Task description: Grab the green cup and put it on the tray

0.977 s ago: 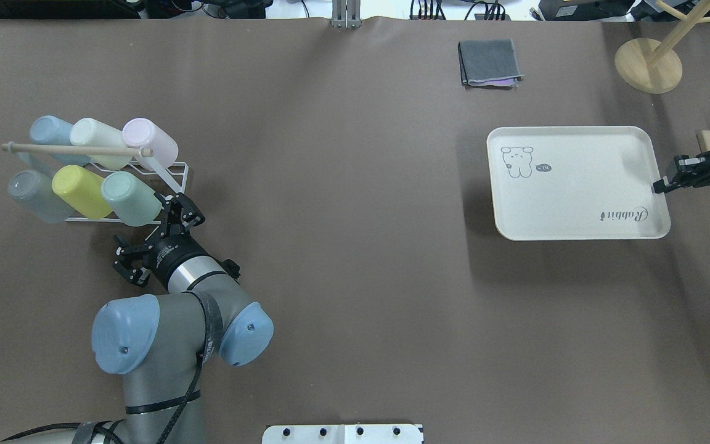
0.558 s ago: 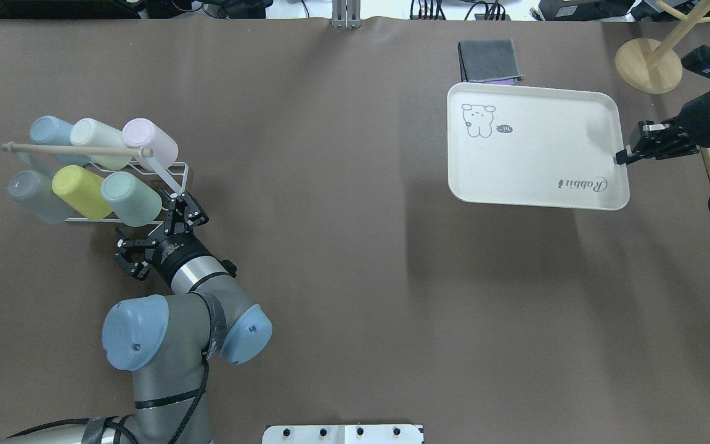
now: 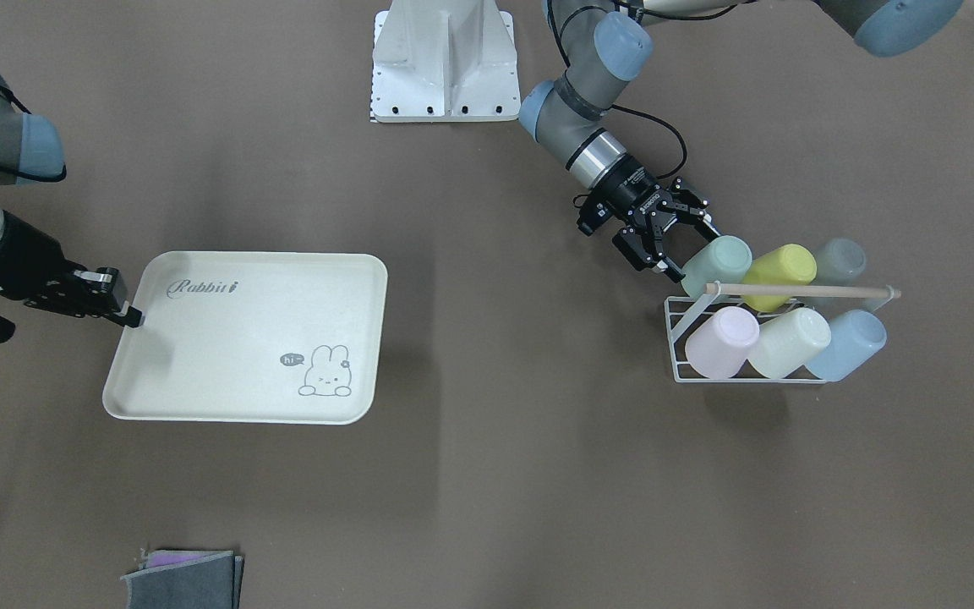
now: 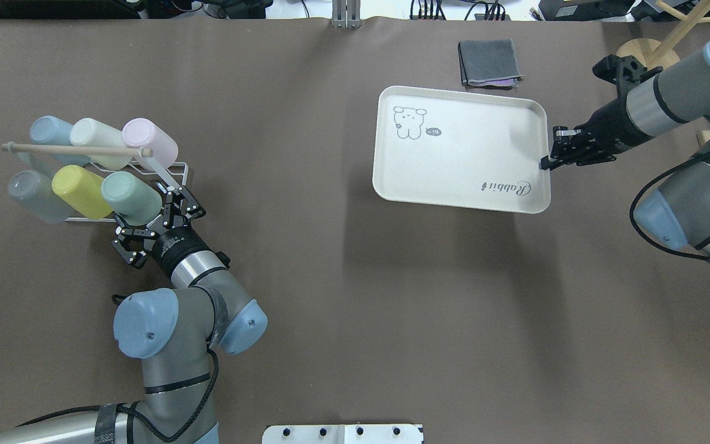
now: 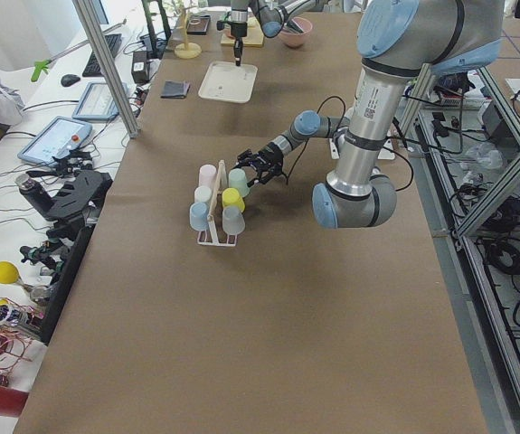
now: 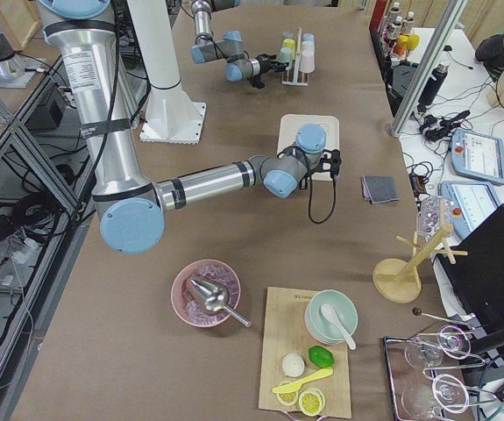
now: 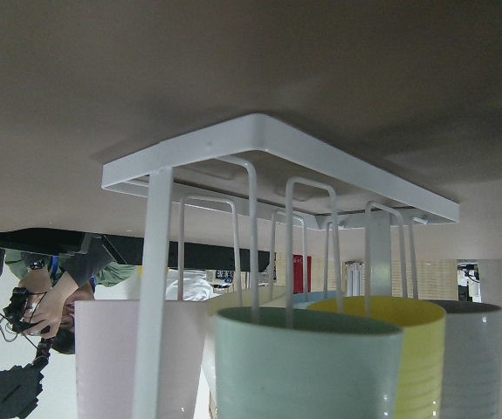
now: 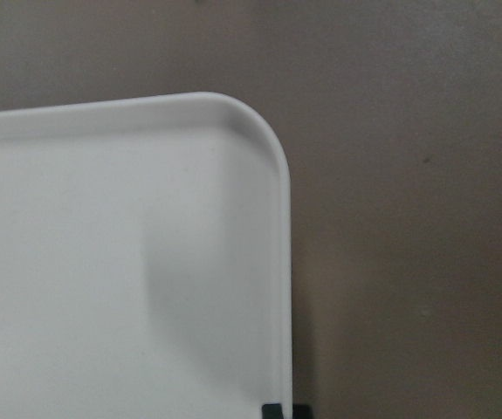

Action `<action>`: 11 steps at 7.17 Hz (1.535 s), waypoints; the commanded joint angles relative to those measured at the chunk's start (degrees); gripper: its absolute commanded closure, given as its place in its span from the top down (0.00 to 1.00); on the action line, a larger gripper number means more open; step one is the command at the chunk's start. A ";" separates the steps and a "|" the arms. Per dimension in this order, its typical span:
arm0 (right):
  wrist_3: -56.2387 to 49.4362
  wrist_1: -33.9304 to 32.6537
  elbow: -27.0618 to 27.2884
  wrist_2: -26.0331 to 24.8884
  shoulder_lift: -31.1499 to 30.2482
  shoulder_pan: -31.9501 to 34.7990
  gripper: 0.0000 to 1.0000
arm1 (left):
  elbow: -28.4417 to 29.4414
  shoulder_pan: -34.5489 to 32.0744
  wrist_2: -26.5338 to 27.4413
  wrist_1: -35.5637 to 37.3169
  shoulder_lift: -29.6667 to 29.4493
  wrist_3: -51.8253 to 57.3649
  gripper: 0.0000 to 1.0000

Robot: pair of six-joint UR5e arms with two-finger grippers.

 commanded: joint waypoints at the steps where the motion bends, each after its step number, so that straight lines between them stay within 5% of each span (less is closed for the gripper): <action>1: 3.25 -0.02 0.17 -1.78 1.53 -3.06 0.00 | 1.15 -1.26 -0.03 0.23 0.19 -2.26 0.92; 4: 3.17 -6.03 2.00 -10.11 3.72 -13.60 0.00 | 2.65 -2.40 -0.03 0.23 0.19 -3.76 0.91; 7: 3.26 -11.18 3.77 -10.91 7.07 -15.55 0.00 | 4.41 -3.28 -0.03 -0.29 0.19 -4.55 0.91; 11: -0.68 -10.74 1.67 -15.13 8.13 -18.54 0.00 | 4.59 -3.55 -0.29 -0.12 -0.59 -4.99 0.51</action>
